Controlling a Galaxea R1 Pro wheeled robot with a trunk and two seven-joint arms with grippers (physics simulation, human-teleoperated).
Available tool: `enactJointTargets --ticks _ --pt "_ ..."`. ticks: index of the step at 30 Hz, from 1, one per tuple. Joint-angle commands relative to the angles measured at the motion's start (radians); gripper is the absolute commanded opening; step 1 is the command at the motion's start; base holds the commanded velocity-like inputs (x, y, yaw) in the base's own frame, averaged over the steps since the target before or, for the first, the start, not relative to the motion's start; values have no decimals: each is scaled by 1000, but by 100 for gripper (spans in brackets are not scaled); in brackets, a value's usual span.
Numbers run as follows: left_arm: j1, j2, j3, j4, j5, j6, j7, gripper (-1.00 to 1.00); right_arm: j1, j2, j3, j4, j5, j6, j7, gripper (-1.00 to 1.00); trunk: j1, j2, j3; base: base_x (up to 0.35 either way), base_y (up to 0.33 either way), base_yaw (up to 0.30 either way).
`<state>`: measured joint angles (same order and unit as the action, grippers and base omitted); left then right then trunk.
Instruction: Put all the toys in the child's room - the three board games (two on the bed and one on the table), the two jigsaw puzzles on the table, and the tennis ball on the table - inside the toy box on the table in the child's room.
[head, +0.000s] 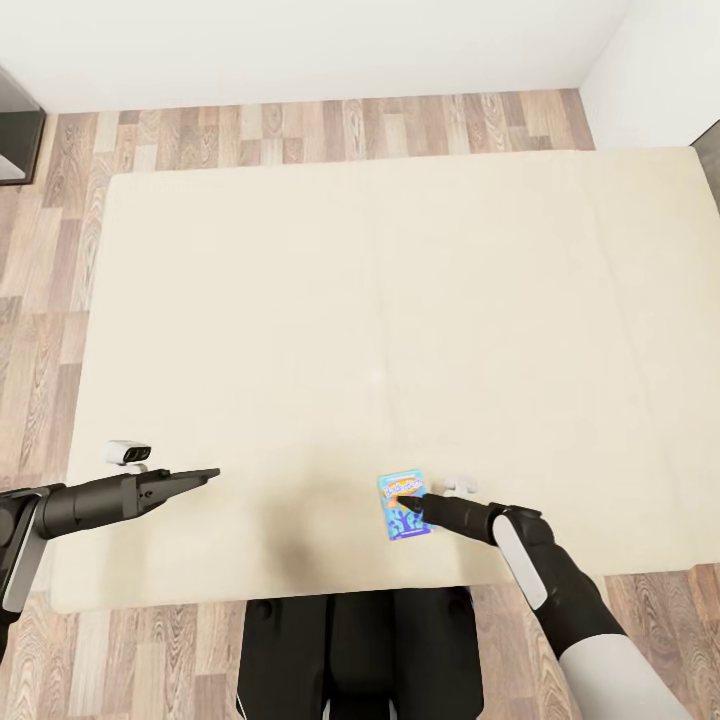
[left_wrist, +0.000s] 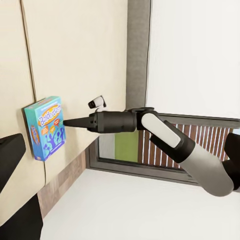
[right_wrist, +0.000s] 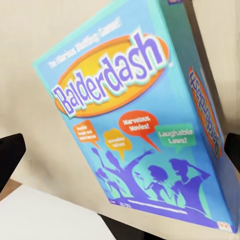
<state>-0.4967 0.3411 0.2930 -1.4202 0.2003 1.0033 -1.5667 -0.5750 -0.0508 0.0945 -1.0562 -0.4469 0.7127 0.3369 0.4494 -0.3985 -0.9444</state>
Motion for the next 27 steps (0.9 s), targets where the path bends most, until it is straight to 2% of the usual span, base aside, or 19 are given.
enactJointTargets --ticks 1,17,27 --pt "0 0 0 0 -1 11 -4 100 0 -3 1 -2 0 4 2 100 1 -2 -1 0 0 0" --pt "0 0 11 0 -1 11 -4 100 -3 -12 -1 -9 2 -3 23 100 1 -2 -1 0 0 0" --pt "0 -1 18 0 -1 11 -4 100 -5 -3 0 -4 4 -25 24 100 1 -2 -1 0 24 0"
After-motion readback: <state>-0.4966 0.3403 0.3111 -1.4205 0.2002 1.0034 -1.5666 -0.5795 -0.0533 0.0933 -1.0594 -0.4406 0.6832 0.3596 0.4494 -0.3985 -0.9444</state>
